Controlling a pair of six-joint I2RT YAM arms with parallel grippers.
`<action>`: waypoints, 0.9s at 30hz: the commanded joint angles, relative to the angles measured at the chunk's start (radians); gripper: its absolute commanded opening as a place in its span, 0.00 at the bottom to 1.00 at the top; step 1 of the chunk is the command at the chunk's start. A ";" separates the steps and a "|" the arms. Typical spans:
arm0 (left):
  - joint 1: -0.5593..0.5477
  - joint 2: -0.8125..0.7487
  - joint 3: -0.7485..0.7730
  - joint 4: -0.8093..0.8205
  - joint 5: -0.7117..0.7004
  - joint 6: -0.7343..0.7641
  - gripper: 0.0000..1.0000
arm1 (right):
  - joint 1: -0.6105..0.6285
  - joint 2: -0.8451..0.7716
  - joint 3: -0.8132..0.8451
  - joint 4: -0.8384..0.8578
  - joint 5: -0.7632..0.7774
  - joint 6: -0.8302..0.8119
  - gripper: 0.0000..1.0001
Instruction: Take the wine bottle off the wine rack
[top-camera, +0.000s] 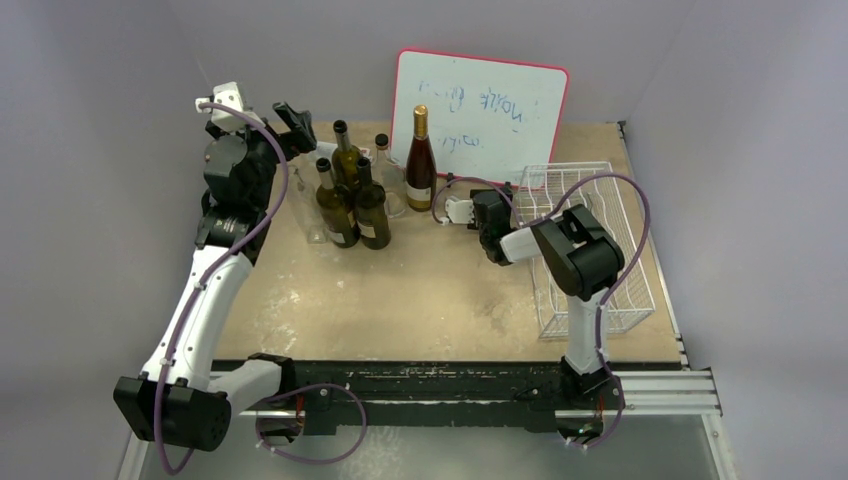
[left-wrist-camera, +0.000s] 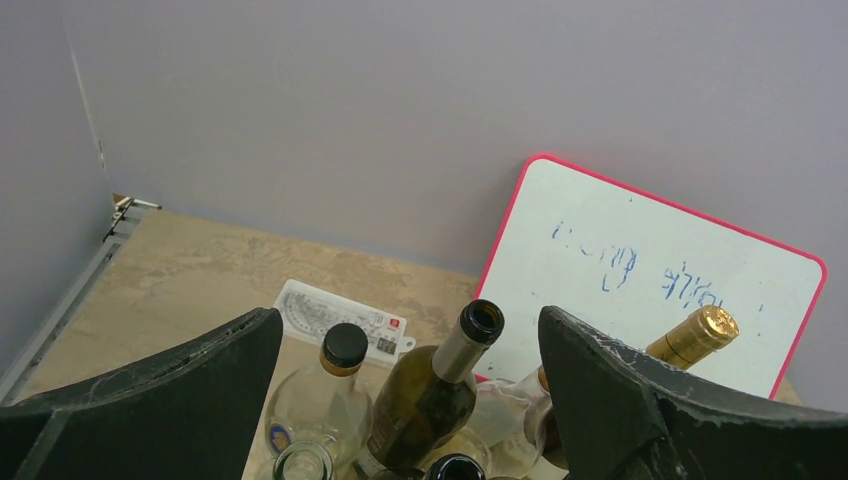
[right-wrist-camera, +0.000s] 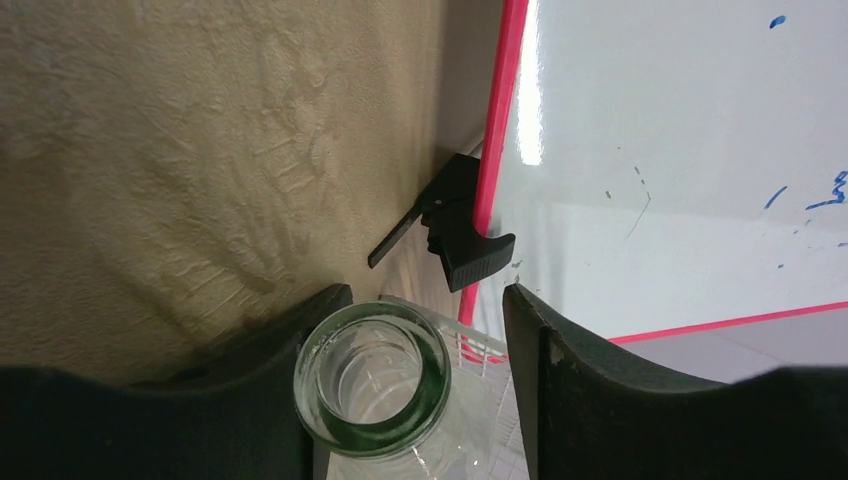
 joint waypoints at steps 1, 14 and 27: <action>0.007 0.004 0.041 0.032 0.017 0.005 1.00 | -0.005 -0.005 0.011 0.073 0.017 0.006 0.58; 0.020 0.009 0.043 0.038 0.044 -0.015 1.00 | 0.022 -0.094 -0.014 0.064 0.033 0.066 0.35; 0.020 0.004 0.040 0.041 0.042 -0.018 1.00 | 0.124 -0.164 -0.038 0.022 0.083 0.111 0.20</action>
